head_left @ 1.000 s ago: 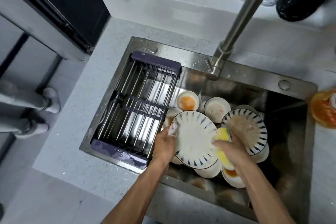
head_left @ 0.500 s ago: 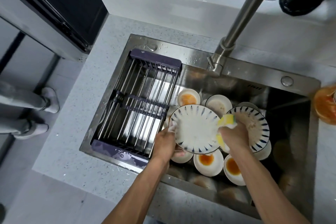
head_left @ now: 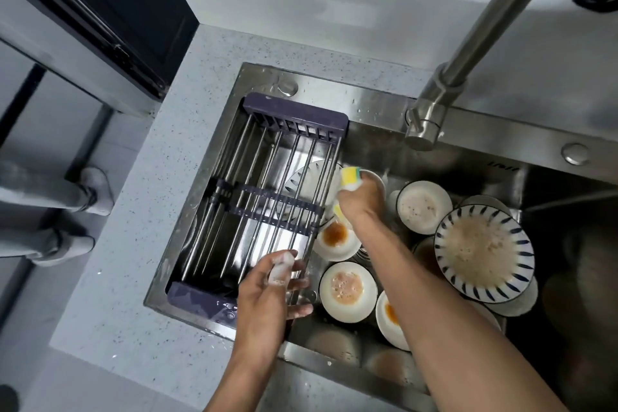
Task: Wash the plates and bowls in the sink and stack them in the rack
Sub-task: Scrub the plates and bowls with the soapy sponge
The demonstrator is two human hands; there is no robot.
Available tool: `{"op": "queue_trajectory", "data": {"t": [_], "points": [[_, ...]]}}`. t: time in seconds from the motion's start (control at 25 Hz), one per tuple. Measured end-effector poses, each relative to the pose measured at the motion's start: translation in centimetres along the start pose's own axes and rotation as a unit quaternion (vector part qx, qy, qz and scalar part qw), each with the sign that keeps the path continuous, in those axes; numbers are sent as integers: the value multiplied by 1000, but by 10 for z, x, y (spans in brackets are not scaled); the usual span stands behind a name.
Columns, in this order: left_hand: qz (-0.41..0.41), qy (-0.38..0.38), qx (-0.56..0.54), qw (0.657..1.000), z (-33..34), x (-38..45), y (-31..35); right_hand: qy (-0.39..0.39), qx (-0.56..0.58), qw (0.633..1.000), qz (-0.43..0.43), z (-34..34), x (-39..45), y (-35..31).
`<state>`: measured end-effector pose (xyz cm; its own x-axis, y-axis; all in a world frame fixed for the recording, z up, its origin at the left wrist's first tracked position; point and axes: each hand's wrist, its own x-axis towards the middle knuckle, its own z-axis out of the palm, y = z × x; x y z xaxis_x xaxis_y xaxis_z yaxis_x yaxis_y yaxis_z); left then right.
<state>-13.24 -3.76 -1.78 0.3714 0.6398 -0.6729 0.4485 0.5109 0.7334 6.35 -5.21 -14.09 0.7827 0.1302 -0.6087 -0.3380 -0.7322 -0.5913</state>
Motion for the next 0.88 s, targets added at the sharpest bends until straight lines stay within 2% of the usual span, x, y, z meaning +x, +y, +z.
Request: {"op": "queue_trajectory", "data": {"t": [0.08, 0.24, 0.32, 0.44, 0.48, 0.56, 0.68, 0.76, 0.88], "points": [[1, 9, 0, 1000, -7, 5, -1, -25, -9, 999, 23, 17, 7, -4], [1, -4, 6, 1000, -7, 12, 0, -134, 8, 986, 98, 18, 15, 0], [0, -16, 3, 1000, -1, 13, 2, -138, 18, 987, 76, 5, 17, 7], [-11, -33, -4, 999, 13, 17, 0, -103, -15, 994, 23, -24, 9, 22], [-16, -44, -3, 999, 21, 18, -2, -92, 8, 995, 30, -34, 4, 32], [-31, -70, -5, 997, 41, 21, -8, -84, 145, 981, 95, -58, -13, 51], [-46, -111, 30, 992, 83, 32, -22, -88, 364, 904, 206, -96, -38, 85], [-33, -127, 88, 987, 113, 42, -35, -64, 422, 876, 223, -115, -53, 104], [-17, -176, 219, 959, 167, 51, -66, 34, 431, 877, 209, -147, -61, 136]]}}
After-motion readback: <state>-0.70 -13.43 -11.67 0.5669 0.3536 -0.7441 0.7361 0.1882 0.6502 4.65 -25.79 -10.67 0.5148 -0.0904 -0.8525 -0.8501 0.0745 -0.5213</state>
